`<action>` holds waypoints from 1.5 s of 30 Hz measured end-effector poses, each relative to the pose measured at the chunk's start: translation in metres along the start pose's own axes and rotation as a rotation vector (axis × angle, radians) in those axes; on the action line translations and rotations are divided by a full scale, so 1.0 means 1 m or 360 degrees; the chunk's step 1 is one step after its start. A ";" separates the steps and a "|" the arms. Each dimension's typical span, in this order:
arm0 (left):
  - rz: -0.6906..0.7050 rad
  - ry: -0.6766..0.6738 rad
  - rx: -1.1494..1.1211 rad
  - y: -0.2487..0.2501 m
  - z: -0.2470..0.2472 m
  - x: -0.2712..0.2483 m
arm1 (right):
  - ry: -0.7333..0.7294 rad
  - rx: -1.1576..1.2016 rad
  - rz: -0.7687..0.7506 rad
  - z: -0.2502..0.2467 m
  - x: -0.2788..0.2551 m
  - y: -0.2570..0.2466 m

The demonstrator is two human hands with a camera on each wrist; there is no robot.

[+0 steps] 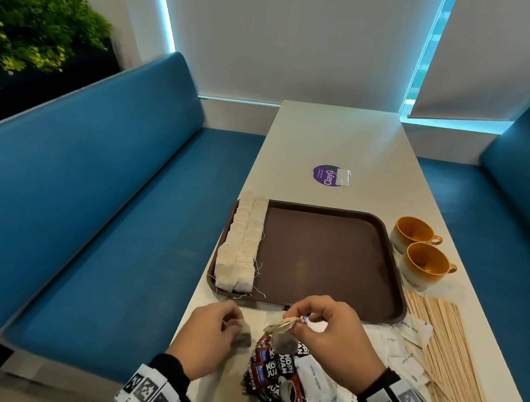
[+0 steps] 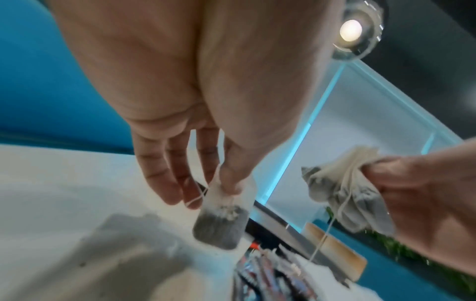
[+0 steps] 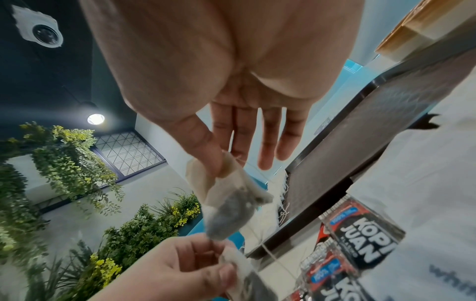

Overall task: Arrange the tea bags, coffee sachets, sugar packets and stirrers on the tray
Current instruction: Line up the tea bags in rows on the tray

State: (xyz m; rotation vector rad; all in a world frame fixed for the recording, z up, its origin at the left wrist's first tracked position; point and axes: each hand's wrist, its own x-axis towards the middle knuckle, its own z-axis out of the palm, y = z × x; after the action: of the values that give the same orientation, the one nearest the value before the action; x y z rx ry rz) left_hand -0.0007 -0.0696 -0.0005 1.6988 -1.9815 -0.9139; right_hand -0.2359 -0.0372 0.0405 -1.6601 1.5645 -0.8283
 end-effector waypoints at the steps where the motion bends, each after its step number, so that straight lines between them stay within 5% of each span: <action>1: -0.0003 0.0036 -0.0101 0.000 -0.001 -0.002 | -0.0029 0.0023 -0.0001 0.000 0.000 -0.003; 5: 0.0018 0.0157 -0.0515 0.005 -0.005 -0.011 | -0.0301 0.0335 -0.0019 0.005 -0.001 -0.016; 8: 0.0064 0.0044 -0.0881 0.014 -0.007 -0.016 | -0.0401 0.0411 -0.0059 0.011 0.001 -0.022; 18: -0.0207 -0.0285 -0.1783 0.041 0.002 -0.023 | -0.0124 0.0389 0.0028 0.014 0.012 -0.021; 24: -0.0258 -0.0383 -0.1808 0.039 0.010 -0.023 | -0.0107 0.0530 0.0075 0.019 0.013 -0.016; 29: -0.0336 -0.0237 -0.1750 0.036 0.010 -0.019 | -0.0008 0.0604 0.0126 0.024 0.015 -0.013; 36: -0.0354 -0.0101 -0.1863 0.029 0.003 -0.013 | -0.0255 0.0744 0.0256 0.026 0.016 -0.013; 45: -0.0379 -0.0268 -0.2001 0.024 0.002 -0.013 | -0.0124 0.0919 0.0432 0.034 0.026 -0.013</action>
State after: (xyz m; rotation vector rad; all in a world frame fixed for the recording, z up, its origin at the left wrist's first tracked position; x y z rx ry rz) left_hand -0.0170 -0.0555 0.0165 1.0701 -0.8045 -1.8615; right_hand -0.1988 -0.0604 0.0322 -1.0296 1.2960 -0.9439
